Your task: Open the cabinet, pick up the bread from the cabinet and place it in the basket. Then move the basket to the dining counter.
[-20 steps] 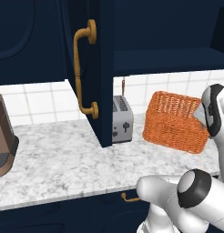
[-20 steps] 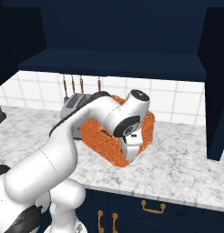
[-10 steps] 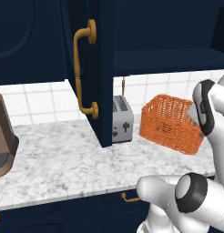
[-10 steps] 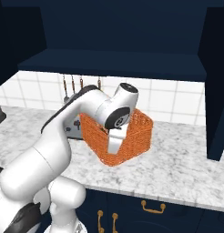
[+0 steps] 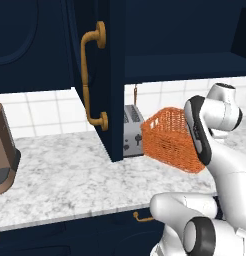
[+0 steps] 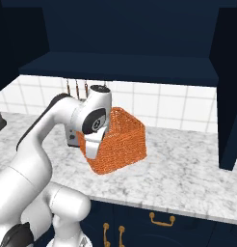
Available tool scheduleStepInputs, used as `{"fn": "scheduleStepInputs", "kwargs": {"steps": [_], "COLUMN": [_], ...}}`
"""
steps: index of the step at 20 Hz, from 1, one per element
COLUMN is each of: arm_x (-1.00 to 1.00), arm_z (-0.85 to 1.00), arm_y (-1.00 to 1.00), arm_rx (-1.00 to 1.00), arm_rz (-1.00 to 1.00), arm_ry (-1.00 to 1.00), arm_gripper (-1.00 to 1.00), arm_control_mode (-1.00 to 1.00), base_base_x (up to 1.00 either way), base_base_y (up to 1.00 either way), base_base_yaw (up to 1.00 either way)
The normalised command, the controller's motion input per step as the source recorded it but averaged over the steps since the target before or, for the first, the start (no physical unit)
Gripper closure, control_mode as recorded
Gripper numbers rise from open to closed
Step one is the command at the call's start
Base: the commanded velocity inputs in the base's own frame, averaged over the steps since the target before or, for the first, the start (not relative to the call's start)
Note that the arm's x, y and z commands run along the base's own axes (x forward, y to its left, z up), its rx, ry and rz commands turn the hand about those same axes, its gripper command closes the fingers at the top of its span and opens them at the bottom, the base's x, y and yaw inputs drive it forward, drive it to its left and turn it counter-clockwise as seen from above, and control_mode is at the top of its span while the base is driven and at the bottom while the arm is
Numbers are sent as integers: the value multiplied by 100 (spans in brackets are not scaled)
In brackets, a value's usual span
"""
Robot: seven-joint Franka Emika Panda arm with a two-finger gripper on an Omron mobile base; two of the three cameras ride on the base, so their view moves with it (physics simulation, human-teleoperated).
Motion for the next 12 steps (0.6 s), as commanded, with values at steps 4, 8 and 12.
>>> {"fn": "scheduleStepInputs", "kwargs": {"steps": [4,8,12], "arm_x": [0,0,-10], "arm_z": [-3,0,0], "arm_y": [29,0,0], "arm_rx": [0,0,0], "arm_rz": [0,0,0], "arm_ry": [0,0,0], "arm_gripper": [100,100,100], "arm_control_mode": [-100,-100,-100], "base_base_x": [0,0,0], "base_base_y": [0,0,0], "base_base_yaw": [0,0,0]}}
